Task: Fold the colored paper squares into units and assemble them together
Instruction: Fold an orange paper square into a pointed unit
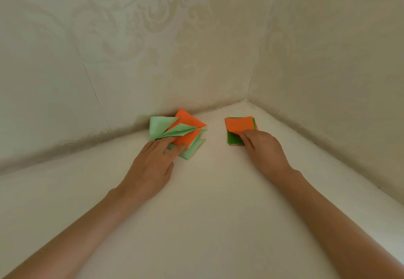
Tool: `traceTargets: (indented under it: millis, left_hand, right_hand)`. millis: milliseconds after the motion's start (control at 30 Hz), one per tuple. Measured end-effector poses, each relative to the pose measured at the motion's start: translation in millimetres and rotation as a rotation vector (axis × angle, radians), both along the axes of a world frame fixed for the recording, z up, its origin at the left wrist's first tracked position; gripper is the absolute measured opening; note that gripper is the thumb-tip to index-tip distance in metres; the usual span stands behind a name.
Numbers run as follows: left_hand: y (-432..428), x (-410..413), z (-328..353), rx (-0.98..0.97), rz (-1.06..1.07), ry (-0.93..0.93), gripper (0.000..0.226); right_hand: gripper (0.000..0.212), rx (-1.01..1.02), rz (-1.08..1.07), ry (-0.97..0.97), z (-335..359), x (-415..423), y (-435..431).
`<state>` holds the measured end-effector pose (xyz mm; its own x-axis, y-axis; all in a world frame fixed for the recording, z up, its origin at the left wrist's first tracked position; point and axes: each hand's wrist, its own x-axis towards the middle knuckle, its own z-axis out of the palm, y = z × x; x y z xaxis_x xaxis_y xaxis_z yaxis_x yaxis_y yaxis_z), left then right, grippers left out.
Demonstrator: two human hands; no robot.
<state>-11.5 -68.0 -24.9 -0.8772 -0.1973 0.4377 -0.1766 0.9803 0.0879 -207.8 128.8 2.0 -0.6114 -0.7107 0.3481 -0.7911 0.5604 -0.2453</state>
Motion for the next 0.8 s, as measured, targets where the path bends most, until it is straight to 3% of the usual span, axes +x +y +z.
traceTargets:
  millis: [167, 367, 500, 600, 700, 800]
  left_hand:
    - [19, 8, 15, 0.009, -0.023, 0.172, 0.043]
    - [55, 3, 30, 0.313, -0.119, 0.403, 0.033]
    - [70, -8, 25, 0.536, -0.231, 0.299, 0.067]
    - [75, -15, 15, 0.558, -0.178, 0.301, 0.058]
    - [76, -13, 13, 0.724, -0.187, 0.282, 0.05]
    - [71, -10, 13, 0.705, -0.253, 0.179, 0.026]
  right_hand:
    - [0.029, -0.335, -0.025, 0.101, 22, 17, 15]
    - [0.011, -0.535, 0.105, -0.295, 34, 49, 46]
    - [0.021, -0.589, 0.243, -0.574, 20, 61, 58]
    - [0.025, -0.592, 0.332, -0.647, 14, 67, 58]
    - [0.018, -0.558, 0.416, -0.641, 7, 70, 56]
    - [0.026, -0.43, 0.466, -0.612, 2, 72, 57]
